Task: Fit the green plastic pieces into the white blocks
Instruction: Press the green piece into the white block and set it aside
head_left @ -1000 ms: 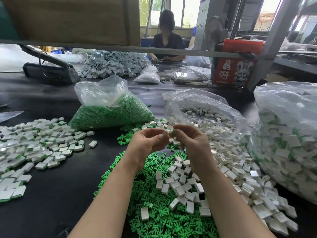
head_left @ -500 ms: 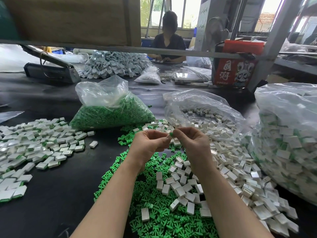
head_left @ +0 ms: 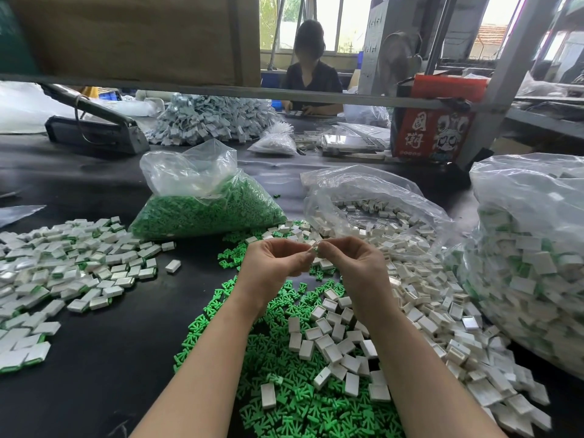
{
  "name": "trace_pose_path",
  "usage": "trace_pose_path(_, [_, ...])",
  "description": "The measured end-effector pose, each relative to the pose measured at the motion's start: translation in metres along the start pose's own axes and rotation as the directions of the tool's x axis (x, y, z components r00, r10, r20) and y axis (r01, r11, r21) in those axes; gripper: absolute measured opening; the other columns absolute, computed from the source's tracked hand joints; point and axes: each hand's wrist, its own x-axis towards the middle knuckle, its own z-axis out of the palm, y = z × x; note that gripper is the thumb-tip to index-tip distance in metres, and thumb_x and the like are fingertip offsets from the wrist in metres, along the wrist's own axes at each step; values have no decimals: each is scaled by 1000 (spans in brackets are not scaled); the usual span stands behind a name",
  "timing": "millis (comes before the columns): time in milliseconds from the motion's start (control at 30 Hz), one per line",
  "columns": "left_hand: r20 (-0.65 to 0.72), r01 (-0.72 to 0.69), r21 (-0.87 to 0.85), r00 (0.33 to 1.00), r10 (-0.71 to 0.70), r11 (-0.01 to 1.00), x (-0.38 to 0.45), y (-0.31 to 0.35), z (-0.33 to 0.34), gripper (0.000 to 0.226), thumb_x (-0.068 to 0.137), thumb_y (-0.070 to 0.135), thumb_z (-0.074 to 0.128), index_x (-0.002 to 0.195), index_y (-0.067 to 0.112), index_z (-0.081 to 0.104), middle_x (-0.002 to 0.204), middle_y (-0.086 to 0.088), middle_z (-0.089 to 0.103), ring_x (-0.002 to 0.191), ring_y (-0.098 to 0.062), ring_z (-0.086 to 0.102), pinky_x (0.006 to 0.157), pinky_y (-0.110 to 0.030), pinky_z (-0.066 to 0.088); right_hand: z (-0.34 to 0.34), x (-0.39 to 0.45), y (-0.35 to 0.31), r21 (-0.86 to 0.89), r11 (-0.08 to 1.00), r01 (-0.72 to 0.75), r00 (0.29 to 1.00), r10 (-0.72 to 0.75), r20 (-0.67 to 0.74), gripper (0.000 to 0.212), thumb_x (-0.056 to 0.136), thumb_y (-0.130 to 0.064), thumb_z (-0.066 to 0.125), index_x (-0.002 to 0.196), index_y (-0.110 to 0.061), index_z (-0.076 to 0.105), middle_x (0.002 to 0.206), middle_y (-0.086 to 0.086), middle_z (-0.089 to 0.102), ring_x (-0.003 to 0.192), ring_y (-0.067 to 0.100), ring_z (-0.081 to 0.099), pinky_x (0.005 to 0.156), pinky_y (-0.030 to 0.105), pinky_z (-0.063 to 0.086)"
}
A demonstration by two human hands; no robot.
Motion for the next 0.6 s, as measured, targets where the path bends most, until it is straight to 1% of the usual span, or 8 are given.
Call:
trace_pose_path(67, [3,-10,5,1000,10,1000,0,0,0,11,73,15,82,83,12,79,80,-11,76,72,-17,72,62,-19,53,0,0,2,-49,999,15,999,-13,36,17,89,-13,68,97,2,67,88,16,70,75,14,67,65,19,52])
trace_pose_path(133, [7,-21,10,1000,21,1000,1,-1,-1,6,77,12,80,82,14,79,79,-9,76,71,-15,71,63,-19,53,1,1,5,-190,981,29,997,-14,79,16,94,-18,61,96,-3,64,81,12,68,70,13,63,65,25,52])
trace_pose_path(200, [15,-37,39,999,36,999,1,-1,-2,8,79,11,79,81,18,80,79,-7,76,70,-13,71,63,-17,53,3,1,8,-371,926,71,989,-17,145,19,100,-24,53,89,-11,61,71,4,61,60,9,54,59,29,46])
trace_pose_path(267, [25,-43,86,999,41,995,2,-3,-3,11,81,11,77,81,21,80,78,-5,76,68,-11,69,63,-17,52,5,0,11,-449,886,111,981,-26,192,27,102,-23,46,78,-17,57,65,0,54,57,11,46,57,33,39])
trace_pose_path(367, [66,-4,157,998,-6,988,4,-4,-7,6,88,14,70,84,16,73,72,0,73,62,-8,63,57,-16,48,6,0,11,-378,919,114,977,-35,210,31,103,-19,45,75,-13,54,62,-4,48,58,12,42,58,34,35])
trace_pose_path(433, [153,25,227,986,-61,974,3,-4,-8,16,97,19,59,84,11,66,65,5,67,56,-5,57,53,-14,43,7,0,11,-338,935,102,975,-27,220,31,103,-17,44,74,-11,53,60,-4,46,57,12,40,57,33,33])
trace_pose_path(500, [242,36,266,965,-103,963,1,-4,-6,28,103,20,47,80,11,60,60,9,60,54,-3,51,52,-13,40,8,1,12,-318,944,88,974,-14,227,32,103,-16,43,74,-11,52,59,-5,45,57,11,39,57,32,34])
trace_pose_path(600, [288,31,271,951,-112,962,-2,-4,-1,31,105,19,39,78,14,52,62,10,48,58,-7,42,57,-20,36,8,1,13,-288,956,49,970,23,242,31,104,-14,41,75,-11,52,57,-8,44,54,8,39,54,28,34])
